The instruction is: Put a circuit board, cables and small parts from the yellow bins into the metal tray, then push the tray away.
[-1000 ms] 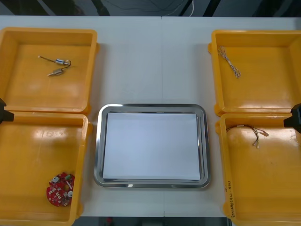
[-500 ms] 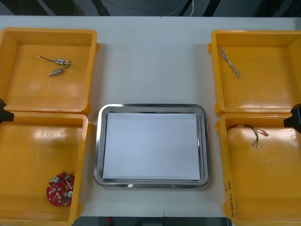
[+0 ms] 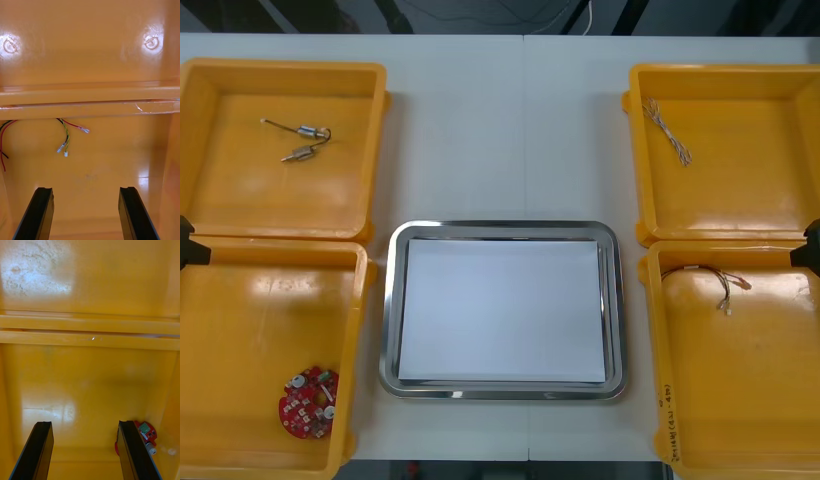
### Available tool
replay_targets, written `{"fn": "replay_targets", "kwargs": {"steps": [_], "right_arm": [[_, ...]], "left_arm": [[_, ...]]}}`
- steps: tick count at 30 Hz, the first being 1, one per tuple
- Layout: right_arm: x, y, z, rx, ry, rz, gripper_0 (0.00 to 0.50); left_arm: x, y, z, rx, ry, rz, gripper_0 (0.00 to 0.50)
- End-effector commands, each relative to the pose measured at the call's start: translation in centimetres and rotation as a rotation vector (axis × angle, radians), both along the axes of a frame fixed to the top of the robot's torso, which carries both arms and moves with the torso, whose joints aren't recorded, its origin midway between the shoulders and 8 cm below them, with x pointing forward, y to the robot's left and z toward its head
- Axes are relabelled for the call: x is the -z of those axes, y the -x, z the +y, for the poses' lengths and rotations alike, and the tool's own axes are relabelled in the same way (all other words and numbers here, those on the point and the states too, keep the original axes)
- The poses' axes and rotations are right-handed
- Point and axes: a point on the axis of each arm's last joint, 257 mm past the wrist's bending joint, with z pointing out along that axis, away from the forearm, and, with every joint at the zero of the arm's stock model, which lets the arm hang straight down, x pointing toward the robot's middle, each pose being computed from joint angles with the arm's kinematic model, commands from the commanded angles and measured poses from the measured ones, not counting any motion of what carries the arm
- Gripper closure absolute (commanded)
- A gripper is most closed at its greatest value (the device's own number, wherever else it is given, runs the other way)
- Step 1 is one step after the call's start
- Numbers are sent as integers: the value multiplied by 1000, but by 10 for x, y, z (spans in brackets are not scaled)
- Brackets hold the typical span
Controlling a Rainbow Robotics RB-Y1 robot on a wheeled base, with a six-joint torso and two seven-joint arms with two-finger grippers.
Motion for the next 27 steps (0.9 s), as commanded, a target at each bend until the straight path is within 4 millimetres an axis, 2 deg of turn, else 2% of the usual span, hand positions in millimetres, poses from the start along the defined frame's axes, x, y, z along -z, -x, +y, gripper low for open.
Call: {"fn": "replay_targets", "kwargs": {"steps": [1, 14, 27], "right_arm": [[2, 11, -7, 37, 11, 4, 0], [39, 27, 3, 75, -48, 65, 0], [62, 2, 18, 129, -84, -4, 0]], "left_arm": [[-6, 3, 4, -25, 1, 5, 0], [9, 16, -3, 86, -42, 60, 0], [23, 34, -24, 213, -108, 84, 0]]}}
